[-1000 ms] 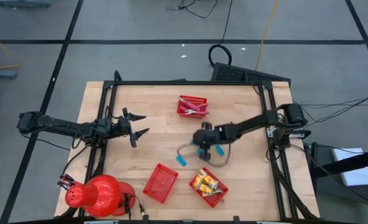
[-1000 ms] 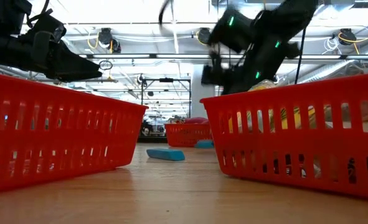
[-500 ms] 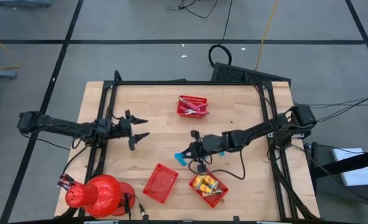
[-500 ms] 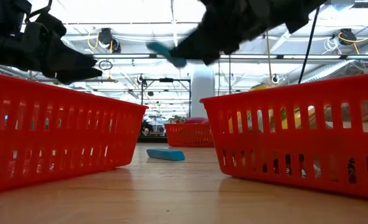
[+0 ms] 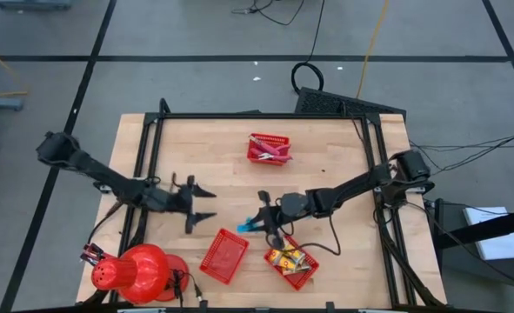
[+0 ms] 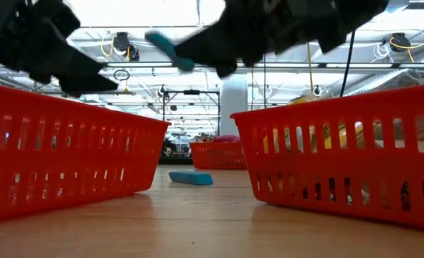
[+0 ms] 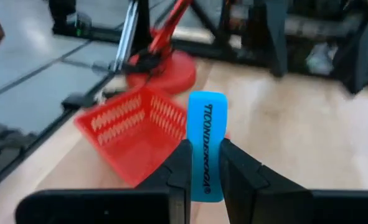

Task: Pick & Place School Supplies
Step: Put the blue eraser into the bottom left red basket

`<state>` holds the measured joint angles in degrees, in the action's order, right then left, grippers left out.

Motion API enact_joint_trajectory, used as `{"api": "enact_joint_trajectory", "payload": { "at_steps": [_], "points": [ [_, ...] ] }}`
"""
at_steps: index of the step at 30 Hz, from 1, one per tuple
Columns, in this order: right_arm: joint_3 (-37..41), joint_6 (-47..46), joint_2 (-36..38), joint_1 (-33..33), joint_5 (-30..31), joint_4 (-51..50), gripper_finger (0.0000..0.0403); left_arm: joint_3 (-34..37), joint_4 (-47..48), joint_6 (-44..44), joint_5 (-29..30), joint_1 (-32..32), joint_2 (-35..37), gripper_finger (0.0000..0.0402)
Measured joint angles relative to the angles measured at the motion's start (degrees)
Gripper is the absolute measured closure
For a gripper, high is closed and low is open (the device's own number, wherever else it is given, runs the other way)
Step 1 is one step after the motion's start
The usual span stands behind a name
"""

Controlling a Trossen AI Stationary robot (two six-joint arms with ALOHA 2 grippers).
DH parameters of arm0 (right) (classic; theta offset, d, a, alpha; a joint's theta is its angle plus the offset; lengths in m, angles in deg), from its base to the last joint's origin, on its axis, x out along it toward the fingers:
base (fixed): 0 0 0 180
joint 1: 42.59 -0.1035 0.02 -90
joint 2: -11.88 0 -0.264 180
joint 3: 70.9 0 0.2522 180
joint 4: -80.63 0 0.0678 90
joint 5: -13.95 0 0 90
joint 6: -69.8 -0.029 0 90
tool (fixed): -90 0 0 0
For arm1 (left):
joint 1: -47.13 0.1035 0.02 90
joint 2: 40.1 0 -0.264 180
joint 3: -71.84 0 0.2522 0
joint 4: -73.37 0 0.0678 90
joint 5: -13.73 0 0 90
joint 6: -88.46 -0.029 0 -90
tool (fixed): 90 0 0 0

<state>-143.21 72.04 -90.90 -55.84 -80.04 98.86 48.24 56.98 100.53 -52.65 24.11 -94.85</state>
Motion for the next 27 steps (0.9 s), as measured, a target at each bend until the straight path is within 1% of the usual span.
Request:
{"api": "enact_joint_trajectory", "payload": {
  "at_steps": [2, 4, 7, 9, 11, 13, 16, 20, 23, 25, 27],
  "points": [
    [0.1, -0.6, -1.5, -0.5, -0.7, 0.0, 0.0359, -3.6, 0.0, -0.8, 3.0, -2.6, -5.4, 0.0108],
    [0.0, -0.7, -2.5, -0.9, -1.1, 0.7, 0.0359, -6.8, 0.2, -2.3, 4.6, -4.0, -9.5, 0.0108],
    [-1.1, -1.1, -3.5, -1.2, -4.6, 1.2, 0.0359, -11.2, 1.9, -4.0, 5.6, -3.9, -13.0, 0.0108],
    [-2.7, -1.1, -4.6, -1.6, -6.8, 1.2, 0.0359, -13.6, 5.2, -4.2, 6.4, -3.2, -14.3, 0.0108],
    [-4.3, -0.4, -5.9, -2.0, -9.1, 1.2, 0.0359, -14.9, 8.0, -4.0, 6.5, -2.3, -15.0, 0.0108],
    [-6.7, -0.1, -7.4, -2.2, -11.5, 1.3, 0.0359, -15.2, 8.5, -3.4, 6.5, -1.6, -15.0, 0.0108],
    [-10.1, 0.0, -10.6, -2.3, -11.5, 1.6, 0.0359, -15.1, 10.2, -1.7, 5.9, -1.3, -15.0, 0.0108],
    [-15.0, -0.4, -14.7, -1.9, -11.1, -1.6, 0.0359, -15.0, 13.4, 1.0, 6.0, -1.9, -15.0, 0.0108],
    [-18.8, -0.1, -16.8, -1.5, -11.0, -8.4, 0.0359, -15.0, 14.9, 1.7, 7.5, -2.8, -15.0, 0.0108],
    [-21.0, 0.2, -18.5, -1.5, -10.8, -11.0, 0.0359, -15.0, 15.2, 1.8, 8.5, -3.1, -15.0, 0.0108],
    [-21.6, 0.1, -19.1, -1.6, -10.8, -12.7, 0.0359, -15.0, 15.1, 1.8, 9.0, -3.3, -14.9, 0.0108]
  ]
}}
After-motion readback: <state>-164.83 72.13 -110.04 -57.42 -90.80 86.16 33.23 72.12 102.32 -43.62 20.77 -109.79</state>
